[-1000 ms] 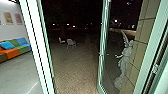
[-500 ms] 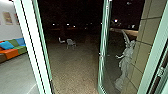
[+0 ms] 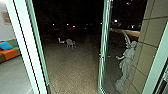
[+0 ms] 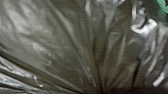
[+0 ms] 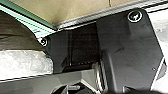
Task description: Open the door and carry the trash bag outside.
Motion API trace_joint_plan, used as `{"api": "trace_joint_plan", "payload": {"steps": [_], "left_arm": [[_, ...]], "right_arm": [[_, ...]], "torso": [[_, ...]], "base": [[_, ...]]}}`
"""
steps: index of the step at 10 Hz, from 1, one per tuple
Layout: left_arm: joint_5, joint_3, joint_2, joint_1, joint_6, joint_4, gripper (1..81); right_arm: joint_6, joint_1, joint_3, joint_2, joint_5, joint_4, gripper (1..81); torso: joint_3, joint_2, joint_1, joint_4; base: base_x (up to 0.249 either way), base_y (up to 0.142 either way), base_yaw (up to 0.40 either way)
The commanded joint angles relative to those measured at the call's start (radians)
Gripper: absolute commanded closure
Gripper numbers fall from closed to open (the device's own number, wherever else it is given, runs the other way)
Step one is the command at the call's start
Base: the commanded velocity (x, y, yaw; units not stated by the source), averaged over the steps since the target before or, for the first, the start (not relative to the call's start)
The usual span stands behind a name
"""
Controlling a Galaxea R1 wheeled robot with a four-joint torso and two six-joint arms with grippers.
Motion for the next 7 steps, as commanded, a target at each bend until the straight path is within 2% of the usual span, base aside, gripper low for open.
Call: {"api": "trace_joint_plan", "payload": {"steps": [1, 3, 7], "left_arm": [[0.058, 0.004, 0.006, -0.068, 0.001, 0.002, 81.1], [0.058, 0.004, 0.006, -0.068, 0.001, 0.001, 81.1], [0.058, 0.004, 0.006, -0.068, 0.001, 0.001, 81.1]], "right_arm": [[-0.008, 0.046, 0.009, 0.012, -0.045, 0.005, 1.0], [-0.008, 0.046, 0.009, 0.012, -0.045, 0.005, 1.0], [-0.011, 0.042, 0.009, 0.012, -0.045, 0.005, 1.0]], "torso": [[0.000, 0.000, 0.000, 0.000], [0.000, 0.000, 0.000, 0.000], [0.000, 0.000, 0.000, 0.000]], "base": [[0.089, -0.085, 0.000], [0.089, -0.084, 0.000], [0.089, 0.000, 0.000]]}}
